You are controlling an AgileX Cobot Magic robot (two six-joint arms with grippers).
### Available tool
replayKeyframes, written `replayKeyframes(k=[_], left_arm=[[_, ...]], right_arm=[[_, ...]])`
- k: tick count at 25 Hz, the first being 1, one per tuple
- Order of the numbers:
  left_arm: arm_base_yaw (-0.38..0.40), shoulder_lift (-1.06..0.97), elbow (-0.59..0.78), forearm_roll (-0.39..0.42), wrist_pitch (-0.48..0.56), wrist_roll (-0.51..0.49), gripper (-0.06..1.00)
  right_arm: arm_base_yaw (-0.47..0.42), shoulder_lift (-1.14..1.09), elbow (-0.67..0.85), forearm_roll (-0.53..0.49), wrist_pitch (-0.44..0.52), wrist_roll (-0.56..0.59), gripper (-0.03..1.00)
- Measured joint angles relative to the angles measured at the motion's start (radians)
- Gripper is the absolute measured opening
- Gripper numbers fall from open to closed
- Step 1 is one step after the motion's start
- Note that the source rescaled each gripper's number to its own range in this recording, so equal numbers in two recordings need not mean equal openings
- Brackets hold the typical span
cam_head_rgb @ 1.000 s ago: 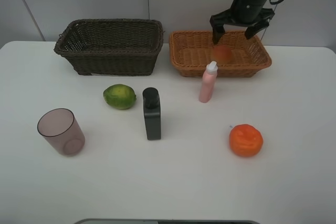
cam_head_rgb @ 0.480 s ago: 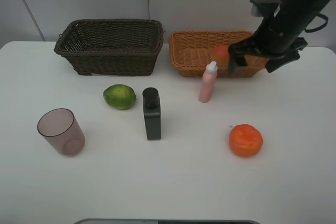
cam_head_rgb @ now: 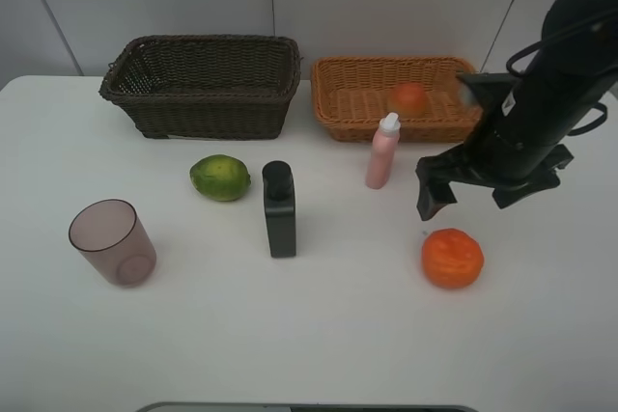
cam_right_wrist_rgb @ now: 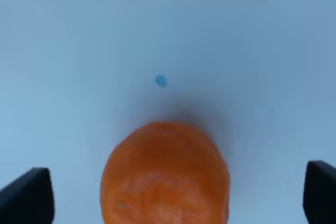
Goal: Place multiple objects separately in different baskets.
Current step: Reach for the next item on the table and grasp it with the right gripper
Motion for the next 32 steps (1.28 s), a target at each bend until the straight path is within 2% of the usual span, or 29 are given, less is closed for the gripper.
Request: replayKeyframes(k=[5, 11, 21, 32], left_arm=[[0.0, 0.0, 0.0, 0.0, 0.0, 0.0, 0.99], [0.0, 0.0, 0.0, 0.0, 0.0, 0.0, 0.99], [0.0, 0.0, 0.0, 0.0, 0.0, 0.0, 0.99], [0.0, 0.0, 0.0, 0.0, 0.0, 0.0, 0.99]], right_arm=[[0.002, 0.0, 0.069, -0.002, -0.088, 0.108, 1.0], [0.002, 0.0, 0.117, -0.009, -0.144, 0.178, 1.0], [0.002, 0.123, 0.12, -0.008, -0.179, 0.192, 1.0], [0.012, 0.135, 0.12, -0.006, -0.215, 0.193, 1.0]])
